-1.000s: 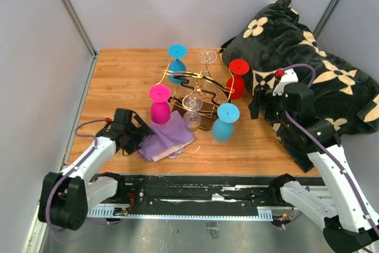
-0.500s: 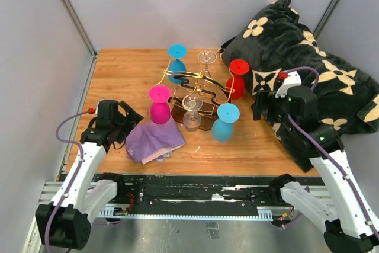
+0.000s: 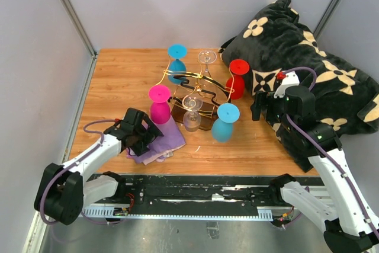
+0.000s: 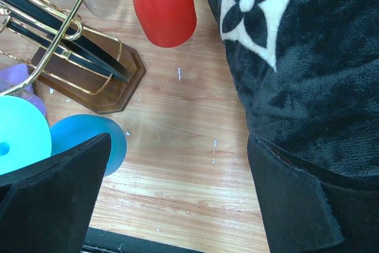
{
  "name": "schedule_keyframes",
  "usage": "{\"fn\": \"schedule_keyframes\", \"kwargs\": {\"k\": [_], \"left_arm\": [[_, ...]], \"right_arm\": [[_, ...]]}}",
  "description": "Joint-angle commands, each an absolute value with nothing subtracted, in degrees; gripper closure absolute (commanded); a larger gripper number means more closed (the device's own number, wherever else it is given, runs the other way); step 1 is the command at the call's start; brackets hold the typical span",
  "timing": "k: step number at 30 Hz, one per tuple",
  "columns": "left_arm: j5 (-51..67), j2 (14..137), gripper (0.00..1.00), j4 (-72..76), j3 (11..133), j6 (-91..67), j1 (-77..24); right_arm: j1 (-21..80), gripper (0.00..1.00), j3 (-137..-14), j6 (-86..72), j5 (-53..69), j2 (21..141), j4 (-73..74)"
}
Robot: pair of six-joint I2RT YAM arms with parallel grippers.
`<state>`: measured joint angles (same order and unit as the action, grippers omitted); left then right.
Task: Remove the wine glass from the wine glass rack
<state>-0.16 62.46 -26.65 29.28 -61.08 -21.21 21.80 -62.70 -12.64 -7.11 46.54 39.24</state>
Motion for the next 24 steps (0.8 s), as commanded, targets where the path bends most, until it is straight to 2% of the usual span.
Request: {"fn": "schedule_keyframes", "kwargs": {"k": [1,4,15,24], "left_arm": [[0.64,65.42,0.00,-23.48,26.98,-63.17,-15.59],[1.59,67.58,0.00,-22.51,26.61,-59.89,-6.26],[-4.03,83.92,0.00,-20.81,39.97,-53.46,18.89],[-14.49,91.81,0.00,-18.15,52.24,-53.03,28.88]], "right_arm": [[20.75,0.02,-61.97,-12.86,-7.60,45.89,38.23],[20.66,0.02,-61.52,-12.87,-6.85,45.27,38.19],[20.57,0.02,-61.21,-12.62,-5.44,43.05,37.97],[20.57,0.02,-60.90,-13.34,-1.84,45.53,35.69]]}}
